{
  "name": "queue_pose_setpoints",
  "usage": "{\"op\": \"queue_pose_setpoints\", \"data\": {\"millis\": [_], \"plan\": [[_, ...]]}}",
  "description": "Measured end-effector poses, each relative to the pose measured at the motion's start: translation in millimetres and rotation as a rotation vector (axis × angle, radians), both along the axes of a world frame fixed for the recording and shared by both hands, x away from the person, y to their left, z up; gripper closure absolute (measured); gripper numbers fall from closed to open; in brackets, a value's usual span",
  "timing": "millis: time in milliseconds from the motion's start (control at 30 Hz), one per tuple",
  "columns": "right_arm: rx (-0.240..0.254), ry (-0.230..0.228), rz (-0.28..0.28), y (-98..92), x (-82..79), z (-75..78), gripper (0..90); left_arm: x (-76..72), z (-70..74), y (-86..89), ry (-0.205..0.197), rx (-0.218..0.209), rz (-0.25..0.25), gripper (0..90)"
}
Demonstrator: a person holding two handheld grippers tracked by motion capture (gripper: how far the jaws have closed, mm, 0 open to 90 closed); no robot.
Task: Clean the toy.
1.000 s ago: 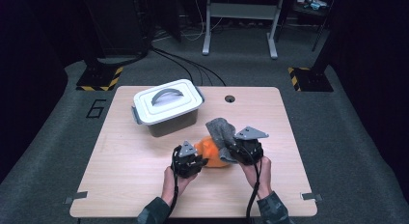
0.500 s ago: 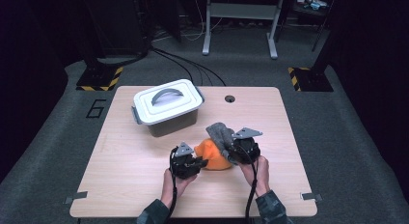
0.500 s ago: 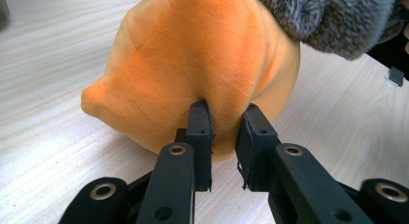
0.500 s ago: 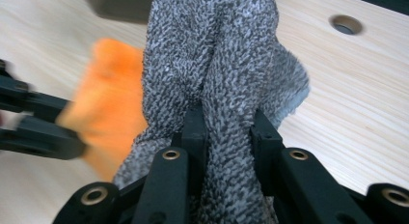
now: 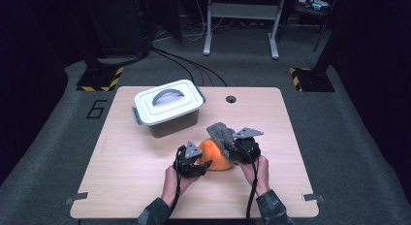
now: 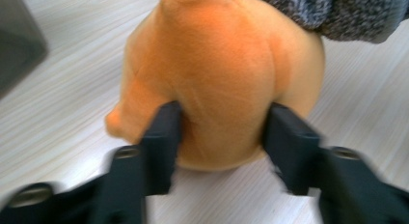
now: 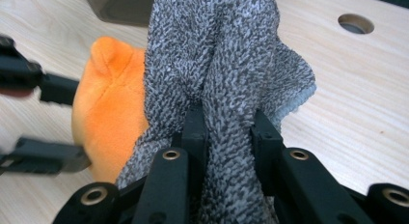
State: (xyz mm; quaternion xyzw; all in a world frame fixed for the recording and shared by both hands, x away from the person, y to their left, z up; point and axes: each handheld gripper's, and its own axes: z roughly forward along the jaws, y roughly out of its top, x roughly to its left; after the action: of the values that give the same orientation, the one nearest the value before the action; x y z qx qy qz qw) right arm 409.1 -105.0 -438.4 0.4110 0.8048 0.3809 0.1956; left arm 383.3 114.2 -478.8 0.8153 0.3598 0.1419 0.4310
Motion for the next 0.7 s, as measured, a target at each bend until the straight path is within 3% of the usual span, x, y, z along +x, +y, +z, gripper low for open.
{"op": "queue_pose_setpoints", "data": {"millis": [100, 200, 233, 267, 333, 367, 400, 467, 500, 700], "plan": [[0.006, -0.014, 0.003, -0.2, -2.8, 4.8, 73.1, 3.0, -3.2, 4.5, 0.034, -0.056, 0.010, 67.2], [0.036, -0.071, 0.029, 4.3, -16.5, 20.6, 73.0, 5.2, -4.4, 9.6, 0.058, -0.101, 0.016, 72.5], [0.042, -0.082, 0.054, 9.8, -21.9, 24.5, 73.0, 5.8, -4.8, 10.7, 0.052, -0.097, 0.015, 73.2], [0.035, -0.084, 0.078, 17.5, -25.8, 25.3, 72.9, 6.1, -5.2, 11.9, 0.053, -0.094, 0.012, 73.6], [-0.057, -0.077, 0.114, 35.0, -27.7, 17.0, 72.9, 6.1, -7.4, 12.7, 0.055, -0.100, 0.022, 74.9], [-0.084, -0.081, 0.110, 37.2, -27.6, 13.6, 73.0, 6.7, -8.3, 15.1, 0.053, -0.086, 0.013, 75.3], [-0.081, -0.079, 0.096, 37.0, -26.4, 10.1, 73.1, 7.0, -10.6, 15.7, 0.064, -0.114, 0.020, 75.8], [-0.063, -0.075, 0.085, 26.8, -19.9, 7.4, 73.2, 6.6, -11.2, 13.6, 0.063, -0.123, 0.024, 76.5], [-0.043, -0.055, 0.049, 19.8, -17.7, 6.0, 73.2, 7.2, -11.0, 13.3, 0.050, -0.110, 0.016, 76.5], [-0.022, -0.021, -0.042, -15.5, -8.6, -8.6, 73.2, 6.5, -10.8, 11.8, 0.052, -0.108, 0.010, 76.2]]}}
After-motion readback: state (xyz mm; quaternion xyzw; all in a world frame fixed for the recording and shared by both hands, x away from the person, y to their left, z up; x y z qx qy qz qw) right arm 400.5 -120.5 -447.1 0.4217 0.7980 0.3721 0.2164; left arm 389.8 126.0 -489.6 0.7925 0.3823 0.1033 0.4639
